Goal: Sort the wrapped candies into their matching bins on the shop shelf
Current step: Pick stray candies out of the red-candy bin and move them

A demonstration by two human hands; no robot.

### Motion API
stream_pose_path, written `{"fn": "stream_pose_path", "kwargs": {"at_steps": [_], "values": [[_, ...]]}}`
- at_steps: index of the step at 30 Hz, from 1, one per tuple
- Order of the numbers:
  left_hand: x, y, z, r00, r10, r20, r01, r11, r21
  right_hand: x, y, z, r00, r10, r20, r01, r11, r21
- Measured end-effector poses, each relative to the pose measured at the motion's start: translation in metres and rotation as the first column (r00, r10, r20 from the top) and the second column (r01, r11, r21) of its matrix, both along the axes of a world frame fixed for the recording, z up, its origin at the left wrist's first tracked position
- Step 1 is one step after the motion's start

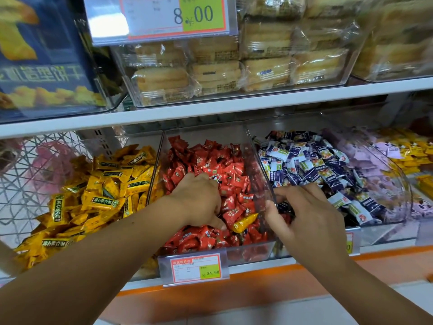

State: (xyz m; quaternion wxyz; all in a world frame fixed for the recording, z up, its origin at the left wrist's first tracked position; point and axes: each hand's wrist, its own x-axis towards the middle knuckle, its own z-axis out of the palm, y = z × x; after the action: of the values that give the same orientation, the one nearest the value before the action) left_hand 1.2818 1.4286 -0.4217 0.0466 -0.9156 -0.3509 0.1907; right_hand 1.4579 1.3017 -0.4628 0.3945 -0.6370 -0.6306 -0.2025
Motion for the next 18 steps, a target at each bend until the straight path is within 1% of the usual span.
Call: {"fn": "stream_pose_path", "kwargs": {"at_steps": [2,3,5,8,10,12,14,15,18], "values": [[0.003,0.001,0.0,1.0,-0.006,0.002,0.006,0.999,-0.034,0.001,0.0,0.0,1.0,0.0,-0.002,0.0,1.0,-0.001],[0.002,0.002,0.001,0.999,0.006,0.033,-0.004,0.997,-0.072,0.001,0.0,-0.001,1.0,0.003,-0.001,-0.003,1.0,-0.002],[-0.004,0.007,0.005,0.982,0.093,0.166,-0.061,0.981,-0.186,0.001,0.0,-0.001,1.0,0.007,-0.004,-0.007,1.0,-0.004],[-0.017,0.014,0.018,0.903,0.216,0.373,-0.088,0.94,-0.331,0.001,0.0,0.0,1.0,-0.003,-0.011,0.003,1.0,-0.007],[-0.021,0.015,0.031,0.848,0.266,0.459,-0.07,0.914,-0.4,0.0,0.0,0.0,1.0,-0.001,-0.012,0.001,1.0,-0.008],[-0.02,0.014,0.047,0.797,0.331,0.505,-0.08,0.887,-0.455,0.0,0.0,0.0,1.0,0.0,-0.016,0.0,1.0,-0.008],[-0.013,0.013,0.059,0.719,0.411,0.561,-0.107,0.862,-0.495,0.0,0.0,0.001,1.0,-0.005,-0.012,0.005,1.0,-0.009],[-0.005,0.012,0.064,0.657,0.443,0.61,-0.105,0.855,-0.507,0.0,0.0,0.0,1.0,-0.006,-0.01,0.006,1.0,-0.011],[0.03,0.004,0.07,0.5,0.467,0.729,-0.072,0.862,-0.503,0.001,0.001,0.0,1.0,-0.009,-0.006,0.009,1.0,-0.018]]}}
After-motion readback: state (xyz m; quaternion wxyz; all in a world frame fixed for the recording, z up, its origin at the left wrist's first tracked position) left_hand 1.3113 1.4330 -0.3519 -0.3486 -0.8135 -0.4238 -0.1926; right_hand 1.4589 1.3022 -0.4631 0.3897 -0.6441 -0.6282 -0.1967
